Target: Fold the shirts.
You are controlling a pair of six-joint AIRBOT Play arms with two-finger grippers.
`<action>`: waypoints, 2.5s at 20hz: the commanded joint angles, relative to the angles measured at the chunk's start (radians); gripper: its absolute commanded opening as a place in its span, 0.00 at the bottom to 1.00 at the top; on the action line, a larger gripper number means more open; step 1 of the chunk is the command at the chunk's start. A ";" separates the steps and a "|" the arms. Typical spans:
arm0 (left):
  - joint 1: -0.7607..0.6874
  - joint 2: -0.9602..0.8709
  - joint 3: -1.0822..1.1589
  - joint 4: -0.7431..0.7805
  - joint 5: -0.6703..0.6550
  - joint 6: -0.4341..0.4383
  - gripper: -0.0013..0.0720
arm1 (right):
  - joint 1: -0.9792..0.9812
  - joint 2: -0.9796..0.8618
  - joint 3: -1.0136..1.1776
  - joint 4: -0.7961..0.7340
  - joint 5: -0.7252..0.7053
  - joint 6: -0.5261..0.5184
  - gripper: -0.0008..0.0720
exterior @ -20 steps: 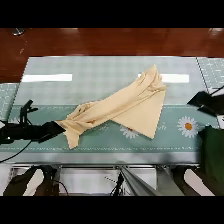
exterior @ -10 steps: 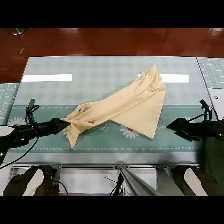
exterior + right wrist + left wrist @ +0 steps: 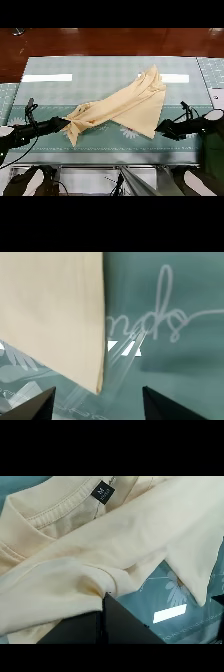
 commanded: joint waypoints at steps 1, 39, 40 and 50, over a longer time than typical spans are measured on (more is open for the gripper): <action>0.000 0.000 -0.001 -0.006 -0.003 0.002 0.05 | 0.100 -0.136 0.076 0.076 -0.076 0.009 0.86; -0.103 0.320 1.392 0.733 -0.140 -0.354 0.05 | 0.256 0.451 1.445 -0.384 0.453 0.201 0.04; -0.103 0.319 1.310 0.733 -0.154 -0.365 0.05 | 0.256 0.451 1.372 -0.382 0.457 0.198 0.04; -0.211 -0.193 0.887 0.661 0.180 -0.369 0.05 | 0.256 0.095 0.808 -0.411 -0.122 0.208 0.04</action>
